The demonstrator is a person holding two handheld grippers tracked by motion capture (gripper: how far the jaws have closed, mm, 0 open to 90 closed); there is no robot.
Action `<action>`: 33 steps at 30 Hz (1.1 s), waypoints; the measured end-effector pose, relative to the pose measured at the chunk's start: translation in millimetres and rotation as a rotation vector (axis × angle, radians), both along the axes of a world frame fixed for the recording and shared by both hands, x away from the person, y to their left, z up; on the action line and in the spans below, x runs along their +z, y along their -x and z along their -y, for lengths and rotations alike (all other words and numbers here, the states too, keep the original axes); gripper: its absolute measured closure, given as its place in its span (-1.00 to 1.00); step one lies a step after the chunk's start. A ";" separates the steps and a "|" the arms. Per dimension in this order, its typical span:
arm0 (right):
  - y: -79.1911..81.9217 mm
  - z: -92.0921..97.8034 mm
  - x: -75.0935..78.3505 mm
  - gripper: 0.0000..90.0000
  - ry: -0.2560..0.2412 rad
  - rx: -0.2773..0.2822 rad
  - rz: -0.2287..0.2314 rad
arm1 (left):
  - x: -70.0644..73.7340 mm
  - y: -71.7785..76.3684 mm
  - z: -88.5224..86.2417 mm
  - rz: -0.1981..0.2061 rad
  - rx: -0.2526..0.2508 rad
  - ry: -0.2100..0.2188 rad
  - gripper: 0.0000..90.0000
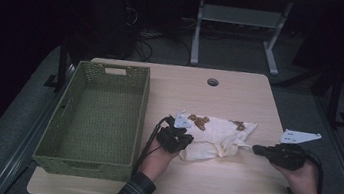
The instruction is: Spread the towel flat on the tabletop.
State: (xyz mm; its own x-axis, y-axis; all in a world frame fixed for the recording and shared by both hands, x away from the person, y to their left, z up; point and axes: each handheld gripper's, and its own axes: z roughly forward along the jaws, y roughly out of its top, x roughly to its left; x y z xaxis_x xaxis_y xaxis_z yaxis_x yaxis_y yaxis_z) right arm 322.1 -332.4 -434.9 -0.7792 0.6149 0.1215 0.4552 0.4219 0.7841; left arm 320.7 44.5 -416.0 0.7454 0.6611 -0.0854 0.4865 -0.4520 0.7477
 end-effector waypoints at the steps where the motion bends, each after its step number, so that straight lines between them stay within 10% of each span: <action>1: 4.3 4.7 1.1 0.94 -0.004 0.001 0.002 | 1.6 2.8 -0.9 -0.001 -0.005 0.002 0.90; 17: 64.2 53.2 -1.9 0.94 -0.009 -0.049 -0.012 | 13.6 58.7 -14.3 -0.015 -0.047 0.057 0.90; 33: 111.6 54.2 -25.5 0.80 0.026 0.021 -0.098 | -5.3 85.7 -13.6 -0.113 -0.118 -0.020 0.74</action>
State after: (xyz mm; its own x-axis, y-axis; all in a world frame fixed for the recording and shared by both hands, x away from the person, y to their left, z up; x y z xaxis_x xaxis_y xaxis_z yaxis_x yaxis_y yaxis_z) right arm 210.4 -386.5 -460.4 -0.7774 0.6021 0.1817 0.5196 0.4520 0.7251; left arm 235.0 58.0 -421.3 0.8041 0.5723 -0.1610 0.5101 -0.5249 0.6814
